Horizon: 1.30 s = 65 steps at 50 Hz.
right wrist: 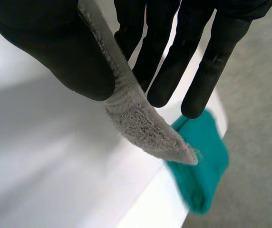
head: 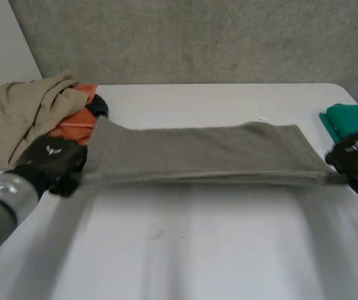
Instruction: Fold the laundry.
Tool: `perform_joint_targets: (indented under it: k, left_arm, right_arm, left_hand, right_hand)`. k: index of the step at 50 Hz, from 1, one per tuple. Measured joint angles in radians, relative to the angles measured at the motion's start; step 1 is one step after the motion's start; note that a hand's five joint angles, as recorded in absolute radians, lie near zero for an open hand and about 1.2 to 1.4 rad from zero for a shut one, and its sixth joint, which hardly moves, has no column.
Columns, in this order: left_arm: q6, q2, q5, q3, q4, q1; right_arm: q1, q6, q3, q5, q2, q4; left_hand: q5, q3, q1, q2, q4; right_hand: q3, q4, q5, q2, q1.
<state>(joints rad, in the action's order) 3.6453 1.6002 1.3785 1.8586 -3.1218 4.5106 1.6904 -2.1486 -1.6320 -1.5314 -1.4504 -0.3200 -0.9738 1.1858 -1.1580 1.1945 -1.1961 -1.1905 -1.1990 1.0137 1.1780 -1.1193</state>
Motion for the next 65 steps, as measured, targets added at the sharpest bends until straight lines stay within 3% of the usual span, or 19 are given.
perform_joint_targets:
  k: [5, 9, 12, 17, 22, 30, 32, 34, 36, 38, 40, 45, 48, 56, 61, 65]
  left_arm:
    - [0.003, -0.033, -0.025, 0.045, 0.175, 0.041]
    - [0.002, -0.004, -0.044, 0.048, 0.186, 0.052]
    - [0.000, 0.044, -0.051, 0.035, 0.142, 0.051]
    - [-0.017, 0.200, -0.030, -0.079, -0.046, 0.009]
    - [-0.038, 0.386, 0.044, -0.268, -0.190, -0.047]
    - [-0.045, 0.639, 0.190, -0.564, -0.231, -0.099]
    - [-0.045, 0.695, 0.215, -0.638, -0.230, -0.110]
    - [-0.045, 0.739, 0.226, -0.698, -0.230, -0.121]
    - [-0.046, 0.762, 0.226, -0.733, -0.232, -0.135]
    - [-0.049, 0.777, 0.220, -0.758, -0.234, -0.156]
    - [-0.052, 0.780, 0.213, -0.766, -0.236, -0.176]
    - [-0.071, 0.721, 0.201, -0.720, -0.237, -0.210]
    - [-0.087, 0.646, 0.197, -0.644, -0.238, -0.214]
    - [-0.130, 0.458, 0.191, -0.401, -0.261, -0.208]
    - [-0.140, 0.408, 0.173, -0.285, -0.317, -0.207]
    - [-0.142, 0.402, 0.150, -0.234, -0.373, -0.210]
  right_arm:
    - [-0.051, 0.129, -0.066, 0.022, -0.045, -0.062]
    - [-0.060, 0.146, -0.082, 0.039, -0.031, 0.011]
    - [-0.060, 0.130, -0.072, 0.048, 0.022, 0.105]
    - [-0.041, 0.067, 0.029, 0.041, 0.210, 0.306]
    - [-0.006, 0.030, 0.185, 0.011, 0.390, 0.441]
    - [0.035, 0.027, 0.442, -0.047, 0.619, 0.533]
    - [0.041, 0.026, 0.529, -0.056, 0.690, 0.541]
    - [0.050, 0.021, 0.617, -0.062, 0.761, 0.544]
    - [0.059, 0.015, 0.678, -0.069, 0.808, 0.544]
    - [0.068, -0.001, 0.731, -0.081, 0.844, 0.541]
    - [0.076, -0.028, 0.757, -0.100, 0.855, 0.535]
    - [0.079, -0.150, 0.699, -0.135, 0.776, 0.498]
    - [0.071, -0.233, 0.597, -0.112, 0.667, 0.454]
    - [-0.075, -0.353, 0.248, 0.139, 0.385, 0.295]
    - [-0.188, -0.355, 0.107, 0.265, 0.349, 0.276]
    - [-0.232, -0.347, 0.053, 0.294, 0.390, 0.343]
  left_hand:
    - [0.000, 0.004, 0.000, 0.000, -0.002]
    - [0.000, 0.004, 0.000, 0.000, -0.004]
    - [0.000, 0.004, 0.000, 0.000, -0.004]
    - [0.000, 0.004, 0.000, 0.002, -0.004]
    - [0.000, 0.004, 0.000, 0.002, -0.004]
    - [0.000, 0.004, 0.000, 0.003, -0.004]
    - [0.009, -0.027, 0.012, -0.029, 0.023]
    - [0.081, -0.129, 0.097, -0.153, 0.138]
    - [0.433, -0.479, 0.506, -0.491, 0.494]
    - [0.664, -0.705, 0.769, -0.719, 0.725]
    - [0.906, -0.947, 0.968, -0.957, 0.966]
    - [0.929, -0.975, 0.969, -0.990, 0.994]
    - [0.929, -0.975, 0.969, -0.990, 0.994]
    - [0.929, -0.975, 0.969, -0.990, 0.994]
    - [0.929, -0.975, 0.969, -0.990, 0.994]
    - [0.929, -0.975, 0.969, -0.990, 0.994]
  right_hand:
    - [0.000, 0.000, 0.000, 0.000, -0.011]
    - [0.000, 0.000, 0.000, 0.000, -0.011]
    - [0.000, 0.000, 0.001, 0.000, -0.011]
    - [0.000, 0.000, 0.005, 0.000, -0.029]
    - [0.000, 0.000, 0.008, 0.000, -0.029]
    - [0.000, 0.000, 0.009, 0.000, -0.031]
    - [0.155, 0.158, -0.148, -0.149, 0.099]
    - [0.529, 0.532, -0.529, -0.537, 0.482]
    - [0.796, 0.801, -0.806, -0.808, 0.768]
    - [0.950, 0.955, -0.948, -0.947, 0.890]
    - [0.980, 0.986, -0.971, -0.966, 0.896]
    - [0.980, 0.988, -0.971, -0.966, 0.896]
    - [0.980, 0.988, -0.971, -0.966, 0.896]
    - [0.965, 0.973, -0.958, -0.953, 0.890]
    - [0.865, 0.877, -0.859, -0.853, 0.805]
    - [0.799, 0.806, -0.785, -0.797, 0.722]
